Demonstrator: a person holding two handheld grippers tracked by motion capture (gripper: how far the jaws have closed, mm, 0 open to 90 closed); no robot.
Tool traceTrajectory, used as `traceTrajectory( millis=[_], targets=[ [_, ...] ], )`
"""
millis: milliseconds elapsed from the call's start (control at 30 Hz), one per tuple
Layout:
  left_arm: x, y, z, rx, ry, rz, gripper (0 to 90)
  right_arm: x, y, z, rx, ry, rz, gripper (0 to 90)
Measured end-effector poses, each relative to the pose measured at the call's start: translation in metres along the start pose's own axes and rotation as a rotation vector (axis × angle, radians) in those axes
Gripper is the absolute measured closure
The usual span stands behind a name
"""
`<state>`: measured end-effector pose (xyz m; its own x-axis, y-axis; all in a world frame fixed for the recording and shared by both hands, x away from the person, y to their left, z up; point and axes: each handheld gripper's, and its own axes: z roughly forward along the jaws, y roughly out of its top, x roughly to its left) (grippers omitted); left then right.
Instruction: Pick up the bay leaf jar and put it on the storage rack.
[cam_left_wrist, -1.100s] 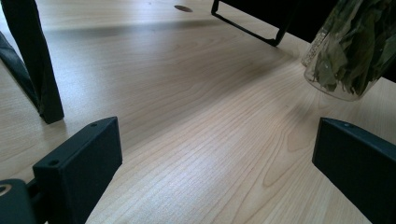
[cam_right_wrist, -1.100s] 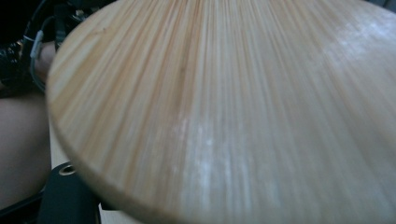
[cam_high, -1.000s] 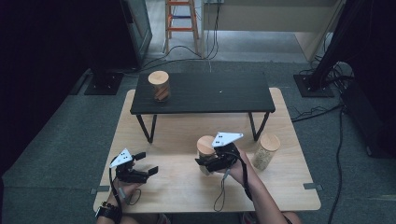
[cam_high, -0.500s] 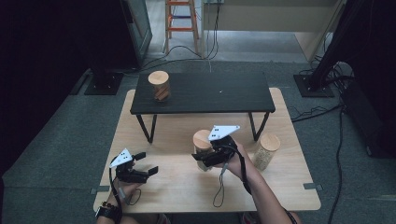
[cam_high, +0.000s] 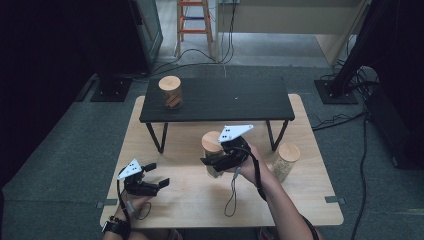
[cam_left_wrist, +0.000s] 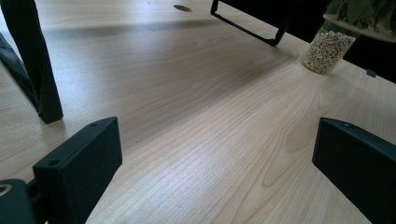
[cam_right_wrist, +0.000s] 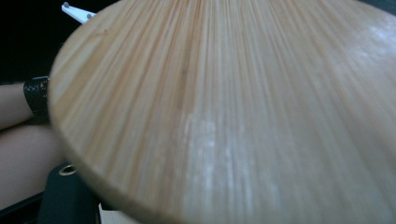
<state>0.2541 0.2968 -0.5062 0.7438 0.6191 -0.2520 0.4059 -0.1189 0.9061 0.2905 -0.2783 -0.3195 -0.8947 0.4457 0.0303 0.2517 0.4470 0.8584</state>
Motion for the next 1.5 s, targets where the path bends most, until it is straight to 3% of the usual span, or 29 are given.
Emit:
traceTrajectory(
  millis=[1067, 1500],
  targets=[
    [0.003, 0.0, 0.0, -0.002, -0.011, -0.009, 1.6, -0.025, 0.046, -0.02, 0.0, -0.024, 0.003, 25.0],
    [0.004, -0.001, -0.001, -0.005, -0.014, -0.013, 1.6, -0.032, 0.061, -0.024, -0.001, -0.04, -0.019, 25.0]
  ],
)
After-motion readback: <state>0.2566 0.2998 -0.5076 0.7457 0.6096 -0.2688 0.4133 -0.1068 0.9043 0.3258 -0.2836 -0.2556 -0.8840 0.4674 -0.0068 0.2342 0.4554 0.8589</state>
